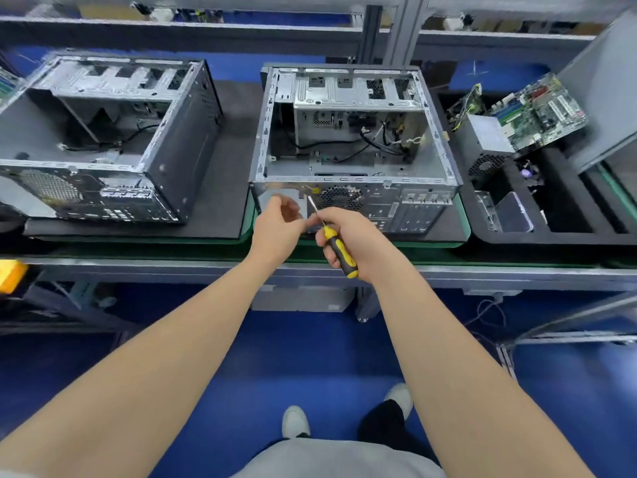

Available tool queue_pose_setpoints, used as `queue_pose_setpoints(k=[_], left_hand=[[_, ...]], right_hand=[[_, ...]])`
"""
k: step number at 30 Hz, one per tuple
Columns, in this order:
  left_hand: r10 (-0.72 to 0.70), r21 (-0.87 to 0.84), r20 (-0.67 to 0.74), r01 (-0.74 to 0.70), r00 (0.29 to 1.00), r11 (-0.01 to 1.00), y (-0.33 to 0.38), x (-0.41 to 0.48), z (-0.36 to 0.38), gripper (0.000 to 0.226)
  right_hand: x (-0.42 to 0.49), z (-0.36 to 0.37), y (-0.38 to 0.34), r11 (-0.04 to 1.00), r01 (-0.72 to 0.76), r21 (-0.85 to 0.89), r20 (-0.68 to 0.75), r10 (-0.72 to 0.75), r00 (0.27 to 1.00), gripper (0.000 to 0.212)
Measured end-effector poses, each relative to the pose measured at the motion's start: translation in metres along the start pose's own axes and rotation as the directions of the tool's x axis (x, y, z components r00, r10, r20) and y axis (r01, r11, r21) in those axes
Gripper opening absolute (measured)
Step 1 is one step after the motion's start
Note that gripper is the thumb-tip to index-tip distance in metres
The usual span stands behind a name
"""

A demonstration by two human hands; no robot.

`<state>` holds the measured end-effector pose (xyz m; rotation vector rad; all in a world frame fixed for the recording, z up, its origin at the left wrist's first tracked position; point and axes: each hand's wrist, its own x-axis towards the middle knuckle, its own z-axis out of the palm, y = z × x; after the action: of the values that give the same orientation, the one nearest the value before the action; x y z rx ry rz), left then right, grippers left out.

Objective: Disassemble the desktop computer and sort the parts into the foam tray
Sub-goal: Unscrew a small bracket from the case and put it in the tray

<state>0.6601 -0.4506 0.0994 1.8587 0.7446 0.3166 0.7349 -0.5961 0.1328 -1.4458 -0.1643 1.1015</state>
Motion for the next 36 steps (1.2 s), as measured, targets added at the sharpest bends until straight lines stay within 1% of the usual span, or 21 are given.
queue_pose_setpoints(k=[3,5,6,8,11,15,22,31,36], left_hand=[[0.013,0.011,0.155,-0.015,0.988,1.000,-0.006,0.011,0.005,0.060],[0.036,0.042,0.252,-0.048,0.967,0.998,-0.007,0.020,0.008,0.076],[0.038,0.074,0.278,-0.061,0.960,0.995,-0.007,0.024,0.009,0.075],[0.053,0.131,0.294,-0.095,0.954,0.987,-0.007,0.032,0.010,0.060],[0.098,0.089,0.299,-0.130,0.949,0.987,-0.008,0.039,0.011,0.044],[0.143,0.111,0.267,-0.178,0.953,0.978,-0.013,0.044,0.012,0.037],[0.182,0.214,0.171,-0.217,0.968,0.952,-0.020,0.049,0.013,0.036],[0.193,0.210,0.213,-0.237,0.958,0.949,-0.017,0.044,0.010,0.039],[0.182,0.192,0.216,-0.225,0.959,0.955,-0.015,0.042,0.009,0.040]], right_hand=[[0.001,0.004,0.022,0.997,-0.065,0.029,-0.104,0.067,0.992,0.025],[0.004,0.005,0.031,0.995,-0.092,0.050,-0.155,0.099,0.983,0.025],[0.006,0.006,0.034,0.993,-0.102,0.056,-0.173,0.110,0.979,0.026],[0.009,0.007,0.038,0.991,-0.113,0.064,-0.202,0.124,0.972,0.027],[0.016,0.009,0.039,0.991,-0.118,0.069,-0.232,0.131,0.964,0.026],[0.023,0.011,0.040,0.993,-0.103,0.061,-0.259,0.116,0.959,0.026],[0.031,0.011,0.041,0.994,-0.105,0.042,-0.264,0.112,0.958,0.026],[0.033,0.012,0.045,0.995,-0.098,0.035,-0.257,0.103,0.961,0.025],[0.034,0.010,0.051,0.995,-0.058,0.083,-0.245,0.077,0.966,0.026]])
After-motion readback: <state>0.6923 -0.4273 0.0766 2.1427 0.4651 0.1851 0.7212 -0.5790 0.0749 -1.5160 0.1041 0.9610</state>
